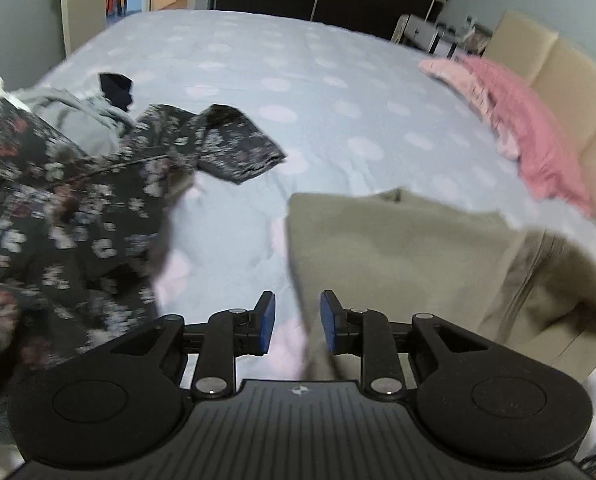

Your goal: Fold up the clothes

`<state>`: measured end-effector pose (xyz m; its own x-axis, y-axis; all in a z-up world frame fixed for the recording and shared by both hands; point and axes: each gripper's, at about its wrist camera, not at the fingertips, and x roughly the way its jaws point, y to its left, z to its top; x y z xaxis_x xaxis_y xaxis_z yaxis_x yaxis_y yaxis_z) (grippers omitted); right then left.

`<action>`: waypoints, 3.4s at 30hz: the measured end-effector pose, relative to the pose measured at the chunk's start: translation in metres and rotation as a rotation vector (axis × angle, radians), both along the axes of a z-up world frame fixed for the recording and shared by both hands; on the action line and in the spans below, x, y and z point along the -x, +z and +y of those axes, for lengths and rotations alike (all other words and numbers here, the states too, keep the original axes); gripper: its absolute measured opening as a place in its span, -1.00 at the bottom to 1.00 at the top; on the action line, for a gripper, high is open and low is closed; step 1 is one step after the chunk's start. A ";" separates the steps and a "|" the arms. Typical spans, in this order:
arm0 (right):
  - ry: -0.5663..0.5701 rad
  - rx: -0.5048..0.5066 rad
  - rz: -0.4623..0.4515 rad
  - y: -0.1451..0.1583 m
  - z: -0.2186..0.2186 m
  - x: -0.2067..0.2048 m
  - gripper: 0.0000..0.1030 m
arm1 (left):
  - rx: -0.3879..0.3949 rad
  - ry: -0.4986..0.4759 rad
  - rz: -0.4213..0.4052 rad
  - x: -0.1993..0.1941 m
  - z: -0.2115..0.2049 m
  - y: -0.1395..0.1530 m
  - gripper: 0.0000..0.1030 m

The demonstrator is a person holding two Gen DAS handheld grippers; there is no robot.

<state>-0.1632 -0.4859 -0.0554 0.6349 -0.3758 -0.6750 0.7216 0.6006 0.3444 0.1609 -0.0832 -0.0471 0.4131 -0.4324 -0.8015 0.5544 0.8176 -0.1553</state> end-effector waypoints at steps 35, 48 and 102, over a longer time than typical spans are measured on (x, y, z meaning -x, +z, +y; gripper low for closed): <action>0.465 0.148 0.325 -0.052 0.066 0.026 -0.29 | -0.163 -0.557 -0.149 0.127 -0.043 -0.064 -0.52; 0.343 0.239 0.202 -0.022 0.061 -0.022 -0.28 | 0.043 -0.273 -0.214 0.069 -0.060 -0.021 -0.52; 0.153 0.172 0.062 -0.070 -0.023 -0.084 -0.57 | 0.257 -0.027 0.060 -0.039 -0.057 -0.067 -0.73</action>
